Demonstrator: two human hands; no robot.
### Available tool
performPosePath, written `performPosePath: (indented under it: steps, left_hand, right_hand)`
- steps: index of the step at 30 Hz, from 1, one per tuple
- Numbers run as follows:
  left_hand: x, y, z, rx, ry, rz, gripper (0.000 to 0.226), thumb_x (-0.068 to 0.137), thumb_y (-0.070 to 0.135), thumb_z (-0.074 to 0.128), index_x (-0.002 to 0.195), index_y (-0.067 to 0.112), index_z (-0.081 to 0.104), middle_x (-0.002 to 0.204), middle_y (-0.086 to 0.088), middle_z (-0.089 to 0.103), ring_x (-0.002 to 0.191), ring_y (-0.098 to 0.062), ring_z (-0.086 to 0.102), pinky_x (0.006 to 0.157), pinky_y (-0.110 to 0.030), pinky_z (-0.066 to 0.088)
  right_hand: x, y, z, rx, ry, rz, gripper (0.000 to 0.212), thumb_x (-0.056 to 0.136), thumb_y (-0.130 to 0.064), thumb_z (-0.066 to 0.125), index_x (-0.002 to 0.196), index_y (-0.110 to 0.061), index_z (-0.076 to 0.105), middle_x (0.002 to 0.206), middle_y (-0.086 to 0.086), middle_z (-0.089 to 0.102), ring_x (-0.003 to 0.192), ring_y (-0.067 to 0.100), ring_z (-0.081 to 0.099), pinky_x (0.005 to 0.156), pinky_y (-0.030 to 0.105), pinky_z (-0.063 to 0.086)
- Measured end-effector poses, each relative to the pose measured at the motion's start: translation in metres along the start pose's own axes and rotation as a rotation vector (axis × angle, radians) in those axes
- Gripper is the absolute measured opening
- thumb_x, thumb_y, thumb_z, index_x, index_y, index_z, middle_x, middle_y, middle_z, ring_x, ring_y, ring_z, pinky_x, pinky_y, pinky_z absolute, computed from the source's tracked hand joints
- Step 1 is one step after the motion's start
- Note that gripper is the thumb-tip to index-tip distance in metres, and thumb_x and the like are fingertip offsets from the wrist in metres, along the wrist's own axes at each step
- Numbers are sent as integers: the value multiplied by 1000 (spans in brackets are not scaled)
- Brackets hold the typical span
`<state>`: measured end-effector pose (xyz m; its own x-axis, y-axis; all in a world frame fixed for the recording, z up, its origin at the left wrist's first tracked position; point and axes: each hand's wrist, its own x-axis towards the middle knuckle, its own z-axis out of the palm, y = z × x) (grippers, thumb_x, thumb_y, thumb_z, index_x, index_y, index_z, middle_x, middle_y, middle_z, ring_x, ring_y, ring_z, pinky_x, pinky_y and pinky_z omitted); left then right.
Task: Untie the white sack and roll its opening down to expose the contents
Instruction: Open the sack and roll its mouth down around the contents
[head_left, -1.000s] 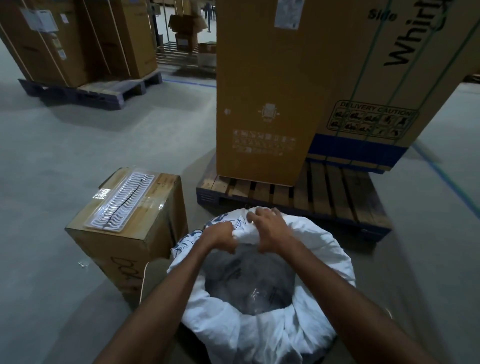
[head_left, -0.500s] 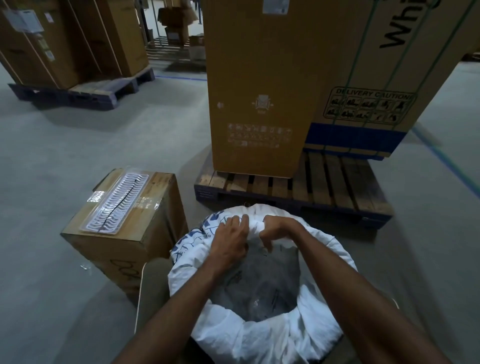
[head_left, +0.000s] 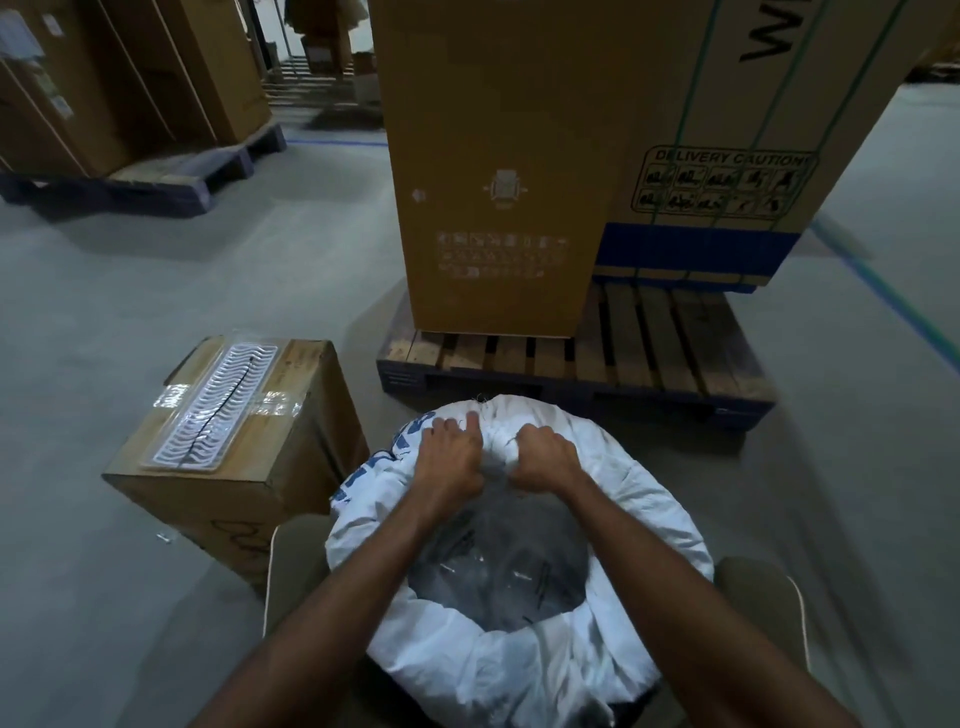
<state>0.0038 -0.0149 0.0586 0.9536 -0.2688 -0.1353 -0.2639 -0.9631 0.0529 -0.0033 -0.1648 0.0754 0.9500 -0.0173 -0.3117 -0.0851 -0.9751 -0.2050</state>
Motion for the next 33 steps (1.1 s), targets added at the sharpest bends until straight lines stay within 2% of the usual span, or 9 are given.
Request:
performPosePath:
  steps: [3,7,10,14,17,19,24,28,33]
  left_hand:
    - [-7,10,16,60,129,164,85,86,23,68,158,9,23,150,-22,39,134,-37,43,114,-44,35]
    - [3,18,23,-107,132,119,65,77,36,75,134,16,51,124,-8,62,106,-28,61,86,-40,50]
    - [10,18,20,-172,-17,20,43,80,42,67,117,20,64,111,-5,70,103,-28,68,86,-39,53]
    - [30,11,-3,-183,-368,-15,62,79,32,71,136,11,58,133,-12,63,119,-30,60,102,-41,49]
    - [42,11,-23,-164,-544,28,67,77,24,76,138,5,57,137,-13,59,122,-29,56,101,-36,44]
    - [41,13,-20,-172,-487,44,67,82,30,77,140,7,53,139,-13,59,124,-29,56,99,-34,44]
    - [35,31,12,-64,17,207,100,70,33,84,151,17,29,147,-16,38,130,-36,42,105,-46,47]
    - [53,41,19,-62,135,207,65,73,35,77,131,19,52,123,-8,61,112,-29,57,90,-41,48]
    - [96,40,2,-91,-198,69,54,64,28,76,115,19,61,110,-3,68,103,-25,65,82,-35,50]
  right_hand:
    - [13,-4,-26,-58,-266,1,66,75,-22,83,132,-6,55,114,8,60,101,24,58,80,31,47]
    - [18,4,-24,-11,-393,-12,70,67,-29,89,127,-8,59,111,5,62,95,21,59,77,30,46]
    - [3,13,3,31,-102,-63,61,62,-37,87,117,-20,68,108,2,66,93,21,63,76,31,50]
    - [-24,26,41,-248,374,-112,81,59,-50,90,127,-15,63,118,8,67,106,30,65,94,47,51]
    - [-28,30,36,-160,335,-49,39,83,-25,75,119,-15,63,106,6,70,95,27,67,75,35,42]
    - [-25,31,18,-91,224,-19,30,87,-34,72,112,-19,63,105,3,70,95,25,67,72,32,40]
    - [10,36,-19,10,-177,81,59,78,-25,80,130,-10,57,108,5,64,103,24,63,82,36,52]
    - [39,38,-38,50,-354,55,74,73,-26,89,135,-7,55,124,10,66,111,27,64,87,36,53]
    - [28,47,8,-69,218,40,62,75,-27,78,133,-19,56,127,5,62,120,28,57,98,42,46]
